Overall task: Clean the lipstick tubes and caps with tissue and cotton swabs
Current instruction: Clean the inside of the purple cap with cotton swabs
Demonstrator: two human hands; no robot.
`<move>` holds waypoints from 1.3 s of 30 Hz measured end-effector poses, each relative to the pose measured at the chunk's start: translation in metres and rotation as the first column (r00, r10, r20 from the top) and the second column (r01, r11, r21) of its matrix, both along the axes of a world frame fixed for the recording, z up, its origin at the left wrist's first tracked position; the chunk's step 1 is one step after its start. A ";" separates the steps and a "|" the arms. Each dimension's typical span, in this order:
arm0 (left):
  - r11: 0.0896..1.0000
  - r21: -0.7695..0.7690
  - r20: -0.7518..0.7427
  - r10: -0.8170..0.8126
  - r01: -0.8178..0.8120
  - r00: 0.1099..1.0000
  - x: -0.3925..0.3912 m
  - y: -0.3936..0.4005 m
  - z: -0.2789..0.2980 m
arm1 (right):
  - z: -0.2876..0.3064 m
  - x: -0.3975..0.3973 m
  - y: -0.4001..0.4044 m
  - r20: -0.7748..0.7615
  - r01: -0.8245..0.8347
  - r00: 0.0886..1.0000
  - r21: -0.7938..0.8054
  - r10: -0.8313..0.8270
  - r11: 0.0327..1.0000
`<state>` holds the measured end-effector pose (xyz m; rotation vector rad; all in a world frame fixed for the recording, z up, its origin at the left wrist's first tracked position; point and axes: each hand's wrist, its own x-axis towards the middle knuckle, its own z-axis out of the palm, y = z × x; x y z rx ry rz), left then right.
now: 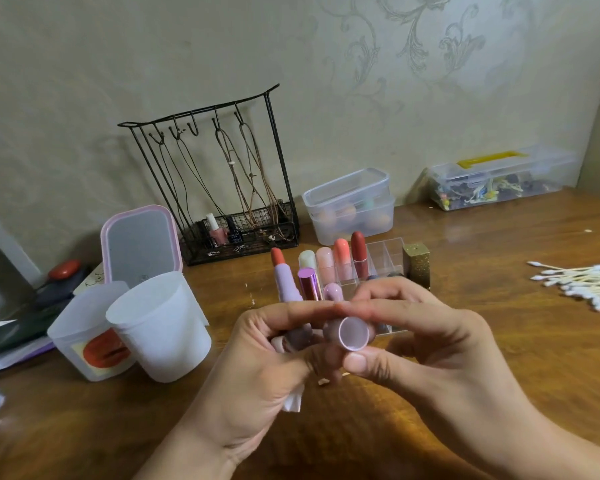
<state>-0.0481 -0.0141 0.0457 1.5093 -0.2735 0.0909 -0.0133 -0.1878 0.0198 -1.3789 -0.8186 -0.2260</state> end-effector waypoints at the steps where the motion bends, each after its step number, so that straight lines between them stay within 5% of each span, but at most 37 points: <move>1: 1.000 0.011 0.014 0.013 -0.013 1.000 0.001 0.001 0.000 | 0.000 0.000 0.000 -0.011 -0.006 1.000 -0.002 0.006 1.000; 21: 0.962 0.239 0.108 0.108 -0.131 0.988 -0.001 0.001 0.003 | 0.003 0.000 -0.003 -0.138 -0.047 0.990 -0.020 0.043 0.999; 23: 0.965 0.177 0.128 0.173 -0.194 0.977 -0.001 -0.005 0.003 | 0.003 -0.001 -0.002 -0.166 -0.016 0.986 -0.041 0.009 0.999; 25: 0.980 -0.075 0.063 0.191 -0.186 0.980 0.001 -0.012 -0.001 | 0.003 -0.002 0.000 -0.216 -0.001 0.976 -0.071 -0.015 0.997; 27: 0.912 -0.378 -0.023 0.160 -0.157 0.987 0.003 -0.020 -0.006 | 0.004 -0.005 0.005 -0.243 -0.059 0.970 -0.173 0.016 0.983; 29: 0.851 -0.498 -0.059 0.158 -0.166 0.986 0.004 -0.024 -0.011 | 0.006 -0.011 0.010 -0.241 -0.134 0.968 -0.285 0.065 0.949; 35: 0.864 -0.456 -0.042 0.219 -0.214 0.975 0.002 -0.025 -0.013 | 0.006 -0.015 0.013 -0.173 -0.124 0.982 -0.333 0.069 0.935; 39: 0.872 -0.361 0.057 0.373 -0.329 0.926 0.003 -0.019 -0.006 | 0.005 -0.010 0.006 -0.300 -0.158 0.950 -0.232 0.084 0.960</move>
